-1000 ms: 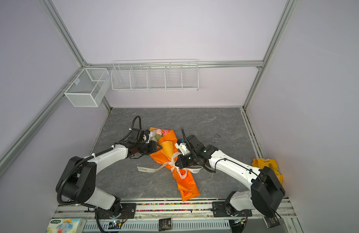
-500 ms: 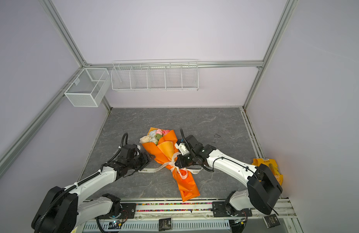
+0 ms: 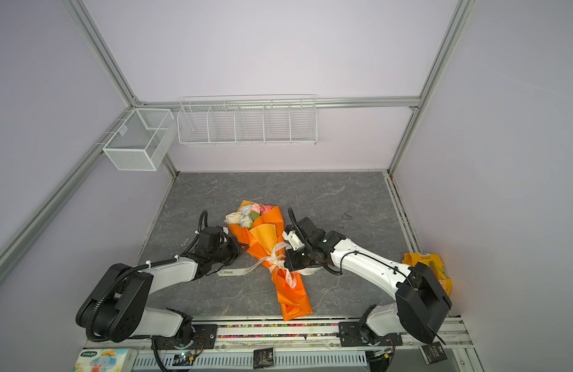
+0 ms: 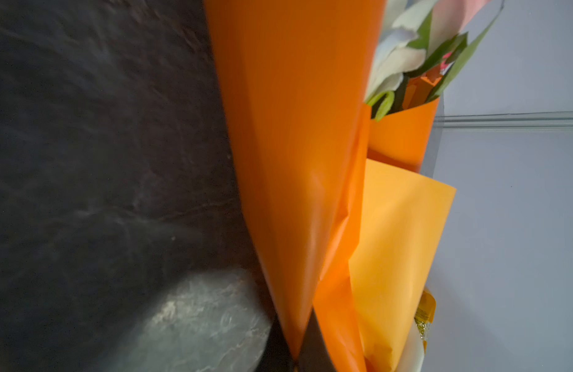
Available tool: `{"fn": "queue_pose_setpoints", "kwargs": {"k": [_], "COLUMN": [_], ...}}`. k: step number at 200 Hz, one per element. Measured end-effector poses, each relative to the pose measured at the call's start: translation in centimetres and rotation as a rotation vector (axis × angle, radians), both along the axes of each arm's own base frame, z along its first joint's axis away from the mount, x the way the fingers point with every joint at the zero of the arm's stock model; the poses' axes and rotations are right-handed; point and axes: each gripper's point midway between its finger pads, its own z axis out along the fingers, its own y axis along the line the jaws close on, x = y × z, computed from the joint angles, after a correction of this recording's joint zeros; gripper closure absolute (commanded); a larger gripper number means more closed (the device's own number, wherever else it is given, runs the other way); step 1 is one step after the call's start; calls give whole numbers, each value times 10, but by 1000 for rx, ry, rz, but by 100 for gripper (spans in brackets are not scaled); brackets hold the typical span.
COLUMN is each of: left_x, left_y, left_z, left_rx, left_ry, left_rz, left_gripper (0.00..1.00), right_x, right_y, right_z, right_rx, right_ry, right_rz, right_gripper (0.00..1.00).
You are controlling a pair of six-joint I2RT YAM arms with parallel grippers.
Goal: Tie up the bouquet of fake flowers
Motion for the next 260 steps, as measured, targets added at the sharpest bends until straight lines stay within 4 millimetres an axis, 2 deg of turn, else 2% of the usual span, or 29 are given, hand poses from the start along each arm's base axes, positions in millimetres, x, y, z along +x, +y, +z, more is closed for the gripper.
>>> {"fn": "queue_pose_setpoints", "kwargs": {"k": [22,57,116,126,141,157,167,195,223,247,255,260], "left_x": [12,26,31,32,40,48,53,72,100,120,123,124], "left_y": [6,4,5,5,8,9,5,-9,-25,-44,-51,-54], "left_z": [1,5,1,3,6,9,11,18,30,40,40,40], "left_rx": [5,-14,-7,-4,4,2,-7,-31,-37,-40,-42,-43], "left_ry": [-11,-29,-20,-27,-48,-70,-78,-116,-165,-205,-211,-212], "left_rz": [6,-26,-82,-89,-87,-100,-121,-201,-265,-307,-319,-325], "left_gripper": [100,100,100,100,100,100,100,100,100,100,91,96], "right_x": [-6,-7,-11,-12,-15,-16,-12,11,41,52,55,57], "right_y": [-12,-18,-22,-22,-24,-24,-22,-24,-42,-61,-68,-71], "right_z": [0,6,5,5,3,1,3,15,17,6,3,2], "right_rx": [-46,-72,-92,-96,-111,-121,-118,-81,-69,-64,-64,-63], "right_ry": [-3,-27,-32,-26,-6,10,-4,-51,-80,-60,-49,-46], "right_rz": [14,39,77,87,98,90,83,-10,-164,-281,-315,-333], "right_gripper": [93,93,93,86,66,56,52,52,52,51,50,49]}}
